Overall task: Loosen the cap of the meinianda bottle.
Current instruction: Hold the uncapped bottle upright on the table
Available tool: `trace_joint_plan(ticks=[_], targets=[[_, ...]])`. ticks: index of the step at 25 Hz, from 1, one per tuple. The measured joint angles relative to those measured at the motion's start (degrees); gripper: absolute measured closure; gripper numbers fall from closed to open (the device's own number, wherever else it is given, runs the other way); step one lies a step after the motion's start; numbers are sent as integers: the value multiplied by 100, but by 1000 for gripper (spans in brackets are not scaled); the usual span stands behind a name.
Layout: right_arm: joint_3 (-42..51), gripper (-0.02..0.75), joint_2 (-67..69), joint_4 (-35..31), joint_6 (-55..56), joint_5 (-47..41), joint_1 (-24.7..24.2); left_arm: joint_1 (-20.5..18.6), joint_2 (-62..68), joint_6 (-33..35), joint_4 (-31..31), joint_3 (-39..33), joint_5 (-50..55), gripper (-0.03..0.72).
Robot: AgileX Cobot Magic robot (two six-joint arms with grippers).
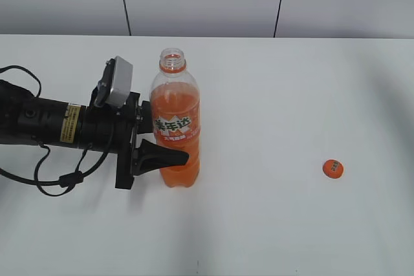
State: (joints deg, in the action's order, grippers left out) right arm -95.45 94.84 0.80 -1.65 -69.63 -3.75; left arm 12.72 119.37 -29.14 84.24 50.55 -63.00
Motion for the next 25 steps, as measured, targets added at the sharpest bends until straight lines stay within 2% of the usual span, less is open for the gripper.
trace_joint_plan(ticks=[25], targets=[[5032, 204, -3817, -80, -1, 201, 0, 0, 0, 0, 0, 0, 0, 279]])
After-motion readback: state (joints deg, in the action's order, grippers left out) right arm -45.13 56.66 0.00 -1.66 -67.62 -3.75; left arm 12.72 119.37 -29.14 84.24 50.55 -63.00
